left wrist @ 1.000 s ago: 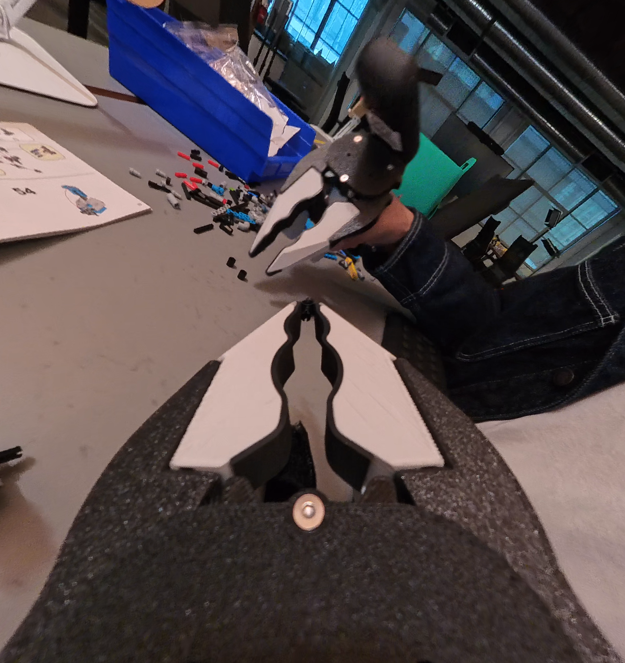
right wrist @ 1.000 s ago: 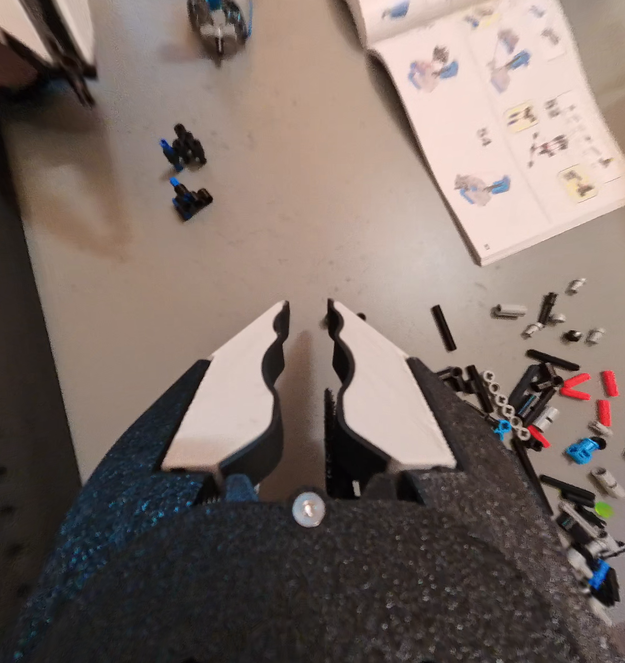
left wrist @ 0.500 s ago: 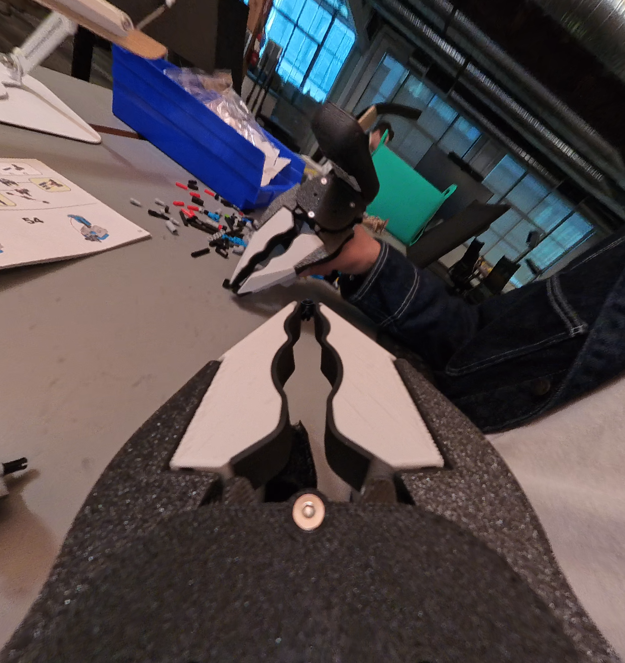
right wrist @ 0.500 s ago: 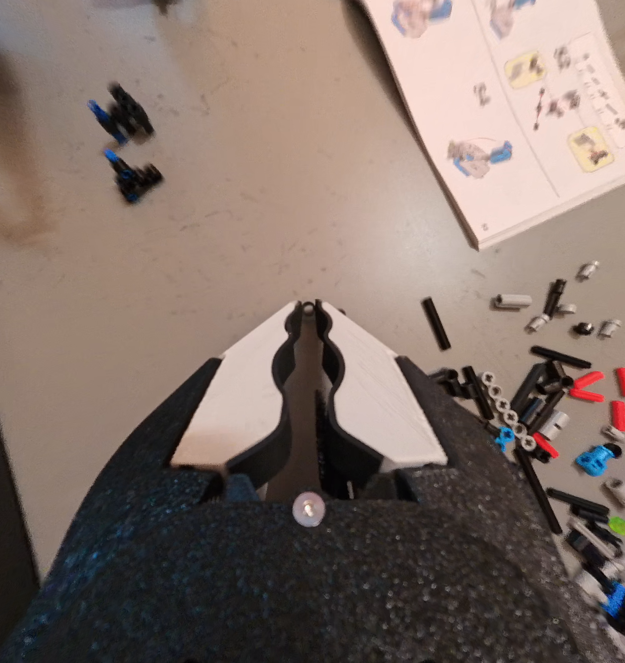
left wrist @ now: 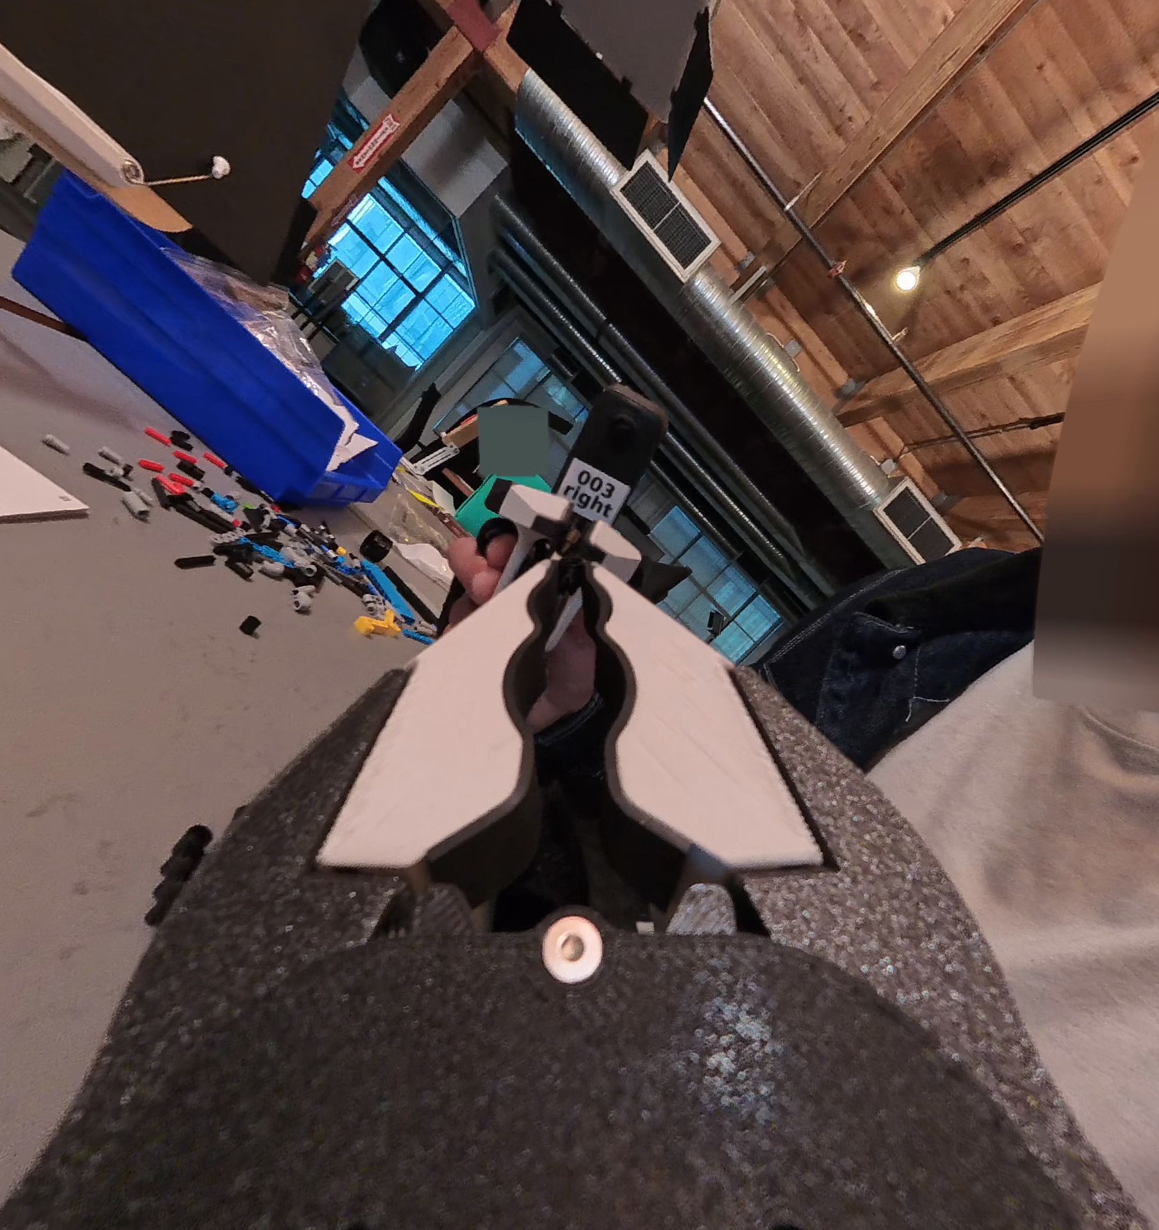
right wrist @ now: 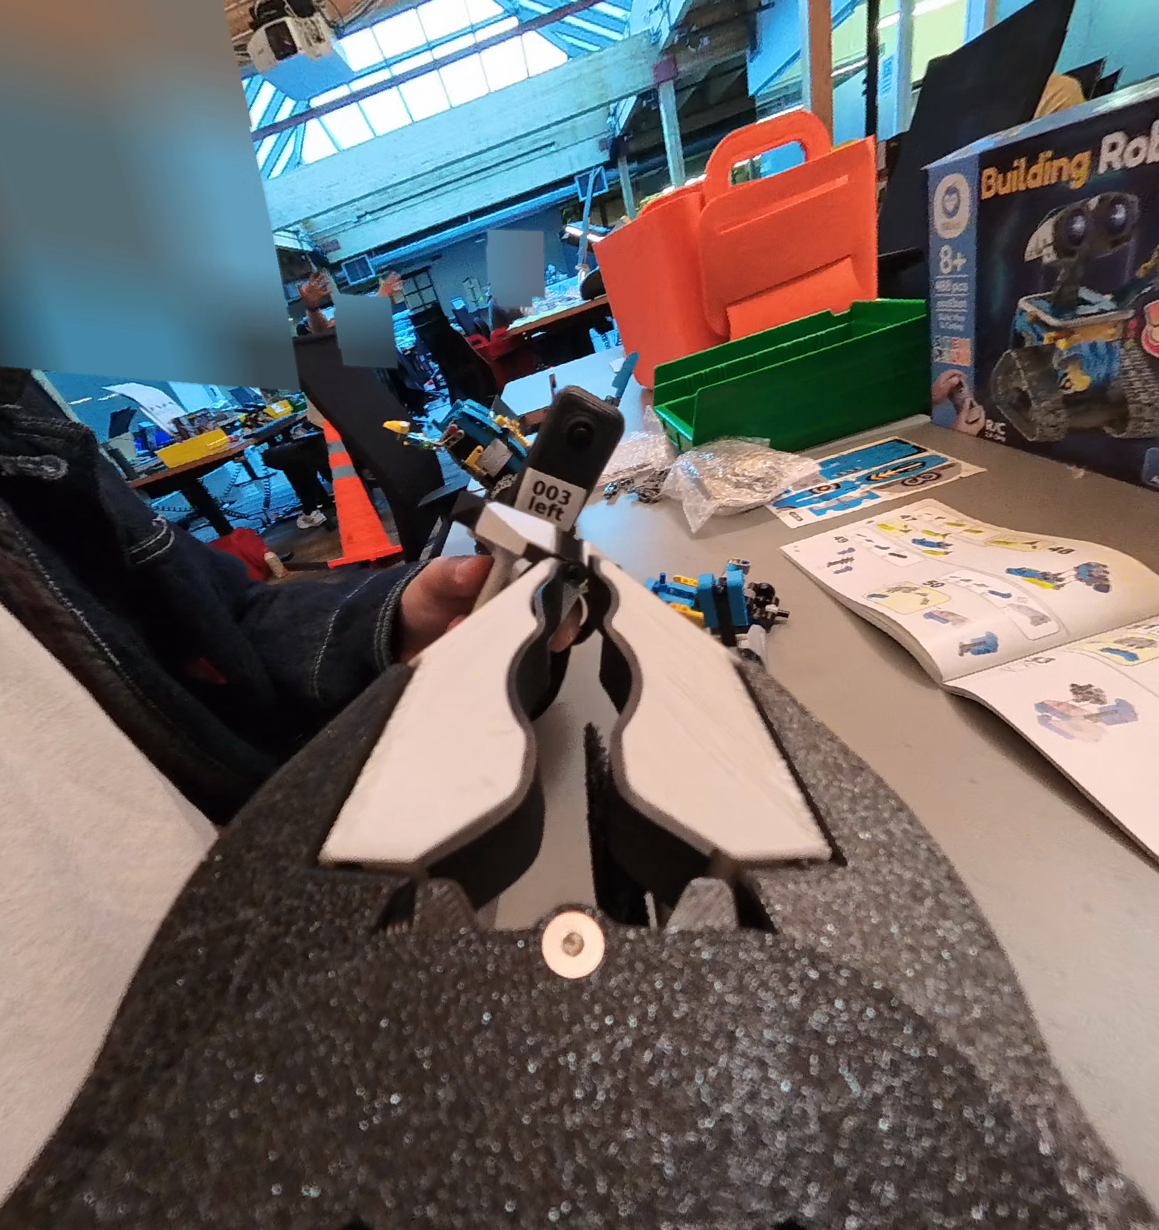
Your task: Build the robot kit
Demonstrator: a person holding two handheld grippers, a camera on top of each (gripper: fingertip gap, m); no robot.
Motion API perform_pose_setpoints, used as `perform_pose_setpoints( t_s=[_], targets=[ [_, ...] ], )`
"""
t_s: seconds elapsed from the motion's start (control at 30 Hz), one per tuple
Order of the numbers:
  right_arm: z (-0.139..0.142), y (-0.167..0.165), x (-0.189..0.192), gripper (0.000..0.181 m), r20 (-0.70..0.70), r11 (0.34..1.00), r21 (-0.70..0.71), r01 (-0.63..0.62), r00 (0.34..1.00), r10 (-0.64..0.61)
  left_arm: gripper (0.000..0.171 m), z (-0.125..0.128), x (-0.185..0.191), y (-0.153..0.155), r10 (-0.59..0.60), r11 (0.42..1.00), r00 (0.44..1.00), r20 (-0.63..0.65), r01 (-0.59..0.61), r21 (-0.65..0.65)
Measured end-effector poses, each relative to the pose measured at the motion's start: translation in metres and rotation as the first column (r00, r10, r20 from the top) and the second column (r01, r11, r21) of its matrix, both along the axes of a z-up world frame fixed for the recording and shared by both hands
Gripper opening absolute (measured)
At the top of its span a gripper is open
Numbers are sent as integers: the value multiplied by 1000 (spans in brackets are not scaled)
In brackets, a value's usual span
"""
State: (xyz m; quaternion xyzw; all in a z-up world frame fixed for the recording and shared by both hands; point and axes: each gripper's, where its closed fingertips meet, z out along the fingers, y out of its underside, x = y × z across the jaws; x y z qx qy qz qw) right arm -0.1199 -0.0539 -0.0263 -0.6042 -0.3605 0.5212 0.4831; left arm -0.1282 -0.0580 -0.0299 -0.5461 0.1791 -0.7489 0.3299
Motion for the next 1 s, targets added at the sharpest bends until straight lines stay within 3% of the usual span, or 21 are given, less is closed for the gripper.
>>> perform_pose_setpoints(
  t_s=[0.33,0.83,1.0],
  targets=[
    [-5,-2,-9,6,46,997,70,20,999,-23,5,5,-1,-2,-20,999,997,74,23,-44],
    [3,-3,-8,6,-31,999,47,0,1000,1,5,3,-1,0,-18,997,995,96,26,-79],
    [8,-9,-9,6,-85,995,97,0,996,9,5,11,-3,-4,-57,984,972,226,92,-150]
  ],
)
